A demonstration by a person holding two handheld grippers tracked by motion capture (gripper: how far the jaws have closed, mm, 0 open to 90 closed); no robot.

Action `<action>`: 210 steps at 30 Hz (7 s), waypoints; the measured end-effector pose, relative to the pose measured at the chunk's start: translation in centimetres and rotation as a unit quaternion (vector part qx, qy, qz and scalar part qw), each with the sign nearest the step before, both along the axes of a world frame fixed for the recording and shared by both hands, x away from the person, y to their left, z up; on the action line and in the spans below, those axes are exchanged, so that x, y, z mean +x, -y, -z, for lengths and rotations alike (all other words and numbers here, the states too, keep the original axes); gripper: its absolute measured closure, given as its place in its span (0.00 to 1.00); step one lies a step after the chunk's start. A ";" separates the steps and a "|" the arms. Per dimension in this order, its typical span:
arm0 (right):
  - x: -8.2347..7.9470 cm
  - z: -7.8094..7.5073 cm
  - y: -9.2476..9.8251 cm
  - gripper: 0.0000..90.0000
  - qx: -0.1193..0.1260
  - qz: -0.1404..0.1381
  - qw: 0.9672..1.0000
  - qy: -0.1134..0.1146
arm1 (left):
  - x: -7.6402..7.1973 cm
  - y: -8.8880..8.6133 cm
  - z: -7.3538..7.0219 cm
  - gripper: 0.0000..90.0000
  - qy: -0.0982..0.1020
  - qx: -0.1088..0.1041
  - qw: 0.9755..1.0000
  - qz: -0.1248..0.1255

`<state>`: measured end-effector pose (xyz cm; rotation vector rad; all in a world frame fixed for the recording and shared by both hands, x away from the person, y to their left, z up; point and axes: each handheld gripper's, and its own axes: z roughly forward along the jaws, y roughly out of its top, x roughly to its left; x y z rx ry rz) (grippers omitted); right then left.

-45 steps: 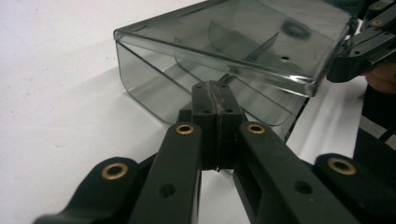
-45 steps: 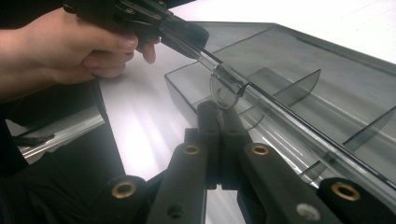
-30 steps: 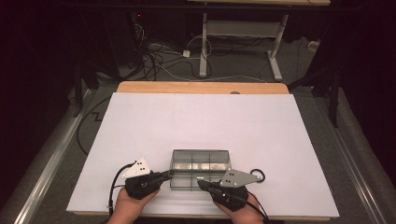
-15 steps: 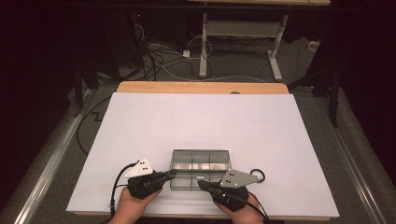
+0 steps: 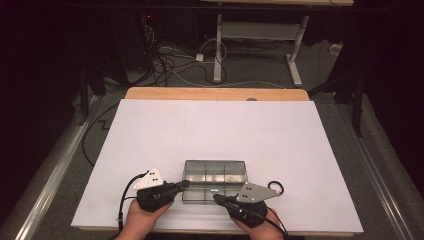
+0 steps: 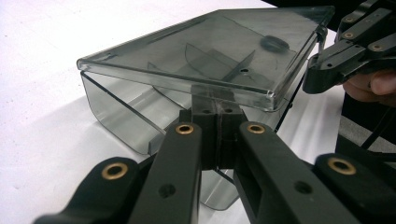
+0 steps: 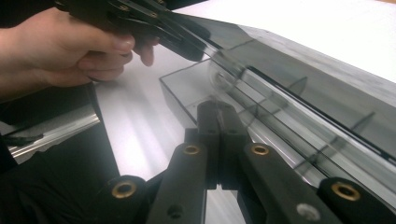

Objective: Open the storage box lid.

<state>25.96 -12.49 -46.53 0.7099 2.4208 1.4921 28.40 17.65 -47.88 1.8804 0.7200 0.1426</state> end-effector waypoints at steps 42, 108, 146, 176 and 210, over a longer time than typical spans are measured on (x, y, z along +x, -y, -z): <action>0.8 -0.5 8.5 1.00 0.004 0.143 0.989 0.038 | 1.3 -0.3 -0.3 0.97 0.021 -0.002 1.000 0.005; 11.5 -2.2 5.8 1.00 0.015 0.173 0.983 0.055 | 5.8 1.4 -1.4 0.97 0.035 -0.026 0.999 -0.019; 12.4 -2.7 4.9 1.00 0.038 0.170 0.983 0.056 | 7.5 1.7 -1.2 0.97 0.030 -0.021 0.999 -0.032; 13.3 -2.3 4.6 1.00 0.037 0.179 0.982 0.041 | 10.8 -0.2 -1.8 0.97 0.014 -0.027 0.995 -0.090; 16.1 -1.2 4.4 1.00 0.001 0.201 0.980 0.007 | 13.0 0.5 -0.5 0.97 -0.013 -0.010 0.994 -0.106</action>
